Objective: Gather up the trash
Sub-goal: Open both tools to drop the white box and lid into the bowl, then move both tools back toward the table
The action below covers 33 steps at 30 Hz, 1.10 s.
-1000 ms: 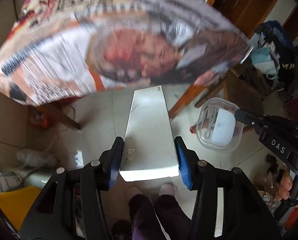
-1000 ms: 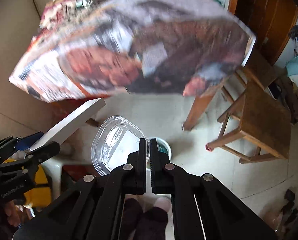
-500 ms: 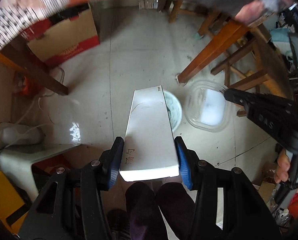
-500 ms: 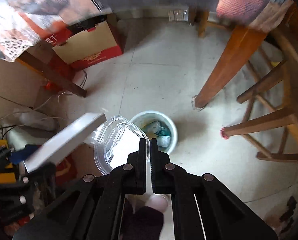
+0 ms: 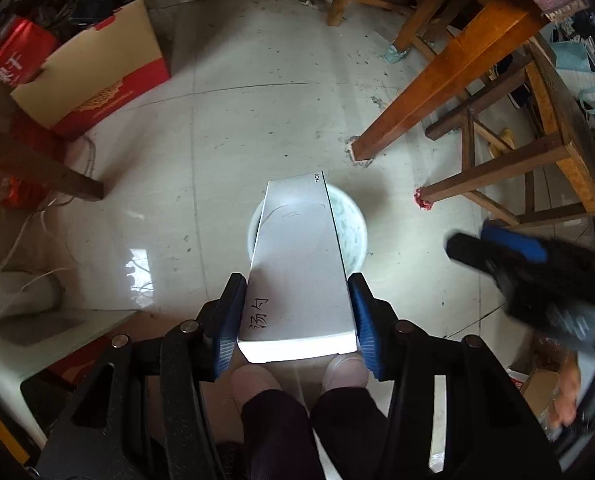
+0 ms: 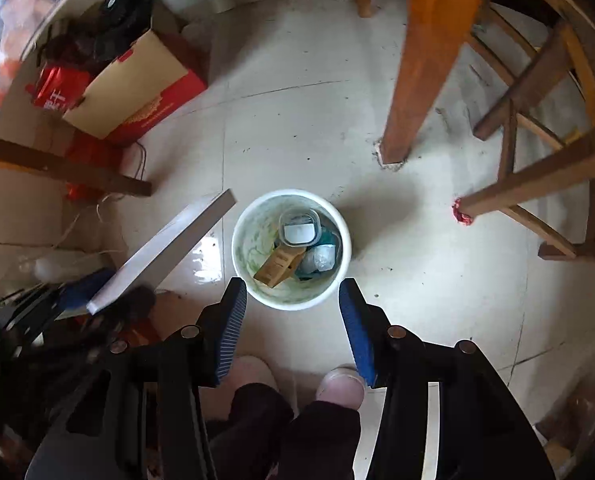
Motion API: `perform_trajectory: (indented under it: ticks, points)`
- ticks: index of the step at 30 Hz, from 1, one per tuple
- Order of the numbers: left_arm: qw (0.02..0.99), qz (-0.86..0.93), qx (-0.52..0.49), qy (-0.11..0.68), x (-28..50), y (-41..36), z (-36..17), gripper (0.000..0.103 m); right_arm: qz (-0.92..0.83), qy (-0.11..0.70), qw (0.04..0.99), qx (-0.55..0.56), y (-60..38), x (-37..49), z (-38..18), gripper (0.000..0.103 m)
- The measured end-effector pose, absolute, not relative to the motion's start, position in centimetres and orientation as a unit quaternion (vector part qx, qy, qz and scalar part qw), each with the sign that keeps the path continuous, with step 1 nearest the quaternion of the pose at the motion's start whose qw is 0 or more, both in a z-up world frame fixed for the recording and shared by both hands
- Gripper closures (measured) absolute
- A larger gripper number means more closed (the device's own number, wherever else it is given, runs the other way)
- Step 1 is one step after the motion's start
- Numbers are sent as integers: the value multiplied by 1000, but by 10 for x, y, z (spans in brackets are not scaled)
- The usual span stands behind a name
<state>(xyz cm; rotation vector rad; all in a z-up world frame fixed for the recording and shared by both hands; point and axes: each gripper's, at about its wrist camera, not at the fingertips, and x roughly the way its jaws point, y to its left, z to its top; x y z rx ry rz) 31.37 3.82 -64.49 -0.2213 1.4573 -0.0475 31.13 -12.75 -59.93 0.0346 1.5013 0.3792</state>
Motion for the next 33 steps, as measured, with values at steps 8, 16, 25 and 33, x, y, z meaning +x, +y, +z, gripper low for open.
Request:
perform_trajectory:
  ticks: [8, 16, 25, 33]
  points:
    - [714, -25, -81, 694, 334, 33, -637, 46, 187, 654, 733, 5, -131, 308, -554, 58]
    - [733, -43, -67, 675, 322, 28, -545, 46, 189, 638, 746, 16, -128, 305, -492, 58]
    - [767, -41, -57, 638, 307, 39, -413, 46, 198, 602, 774, 22, -125, 289, -376, 58]
    - [818, -34, -76, 569, 287, 63, -278, 44, 205, 539, 817, 22, -123, 268, -257, 58]
